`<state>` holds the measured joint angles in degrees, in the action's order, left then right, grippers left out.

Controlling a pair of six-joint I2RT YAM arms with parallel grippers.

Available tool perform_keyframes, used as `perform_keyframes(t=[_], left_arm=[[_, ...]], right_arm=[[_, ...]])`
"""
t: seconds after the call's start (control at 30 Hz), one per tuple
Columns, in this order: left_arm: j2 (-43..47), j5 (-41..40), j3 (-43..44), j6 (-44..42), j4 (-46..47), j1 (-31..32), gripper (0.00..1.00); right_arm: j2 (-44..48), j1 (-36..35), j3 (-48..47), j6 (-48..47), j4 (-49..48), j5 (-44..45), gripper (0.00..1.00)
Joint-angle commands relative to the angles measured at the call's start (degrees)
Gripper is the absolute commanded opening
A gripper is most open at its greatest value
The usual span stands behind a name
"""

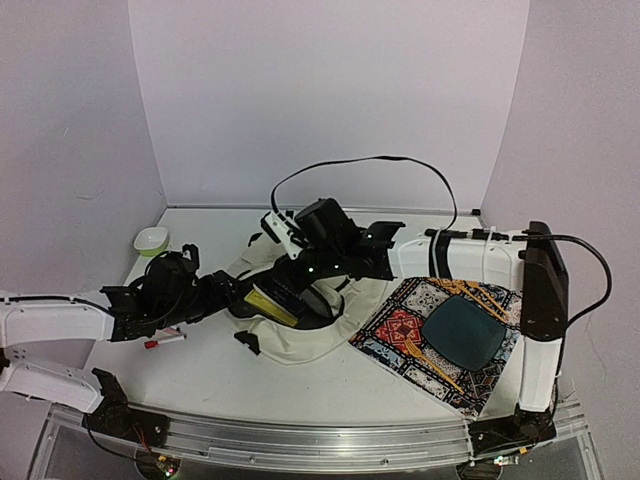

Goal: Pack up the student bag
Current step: Place the largest pocket of the student bag, then pick up the largest pocket of the bag from the student bag.

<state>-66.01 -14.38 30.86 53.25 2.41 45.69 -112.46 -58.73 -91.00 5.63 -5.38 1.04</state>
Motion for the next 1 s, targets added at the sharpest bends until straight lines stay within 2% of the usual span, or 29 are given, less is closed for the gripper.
perform_keyframes(t=[0.0, 0.1, 0.2, 0.33, 0.6, 0.97], left_arm=[[7.98, 1.29, -0.68, -2.98, -7.86, 0.19, 0.78], [10.32, 1.84, 1.19, -5.70, -11.06, 0.18, 0.78], [10.47, 2.88, 4.51, -8.75, -12.54, 0.15, 0.78], [7.06, 5.56, 10.85, -12.71, -13.05, 0.19, 0.77], [-6.17, 9.46, 21.59, -17.23, -13.03, 2.65, 0.74], [-25.40, 8.89, 35.70, -21.41, -13.48, 11.66, 0.67]], right_arm=[[-2.40, -2.12, -2.82, 2.57, 0.52, -3.53, 0.26], [-2.38, -2.35, -2.63, 3.12, 1.09, -5.14, 0.33], [-0.58, -2.37, -1.29, 2.20, 1.98, -6.92, 0.53], [5.28, -1.94, 2.78, 0.82, 3.18, -5.32, 0.69], [15.37, 5.89, 16.23, 4.84, 3.48, -2.73, 0.72], [19.54, 14.99, 29.58, 12.38, -1.70, 0.49, 0.74]])
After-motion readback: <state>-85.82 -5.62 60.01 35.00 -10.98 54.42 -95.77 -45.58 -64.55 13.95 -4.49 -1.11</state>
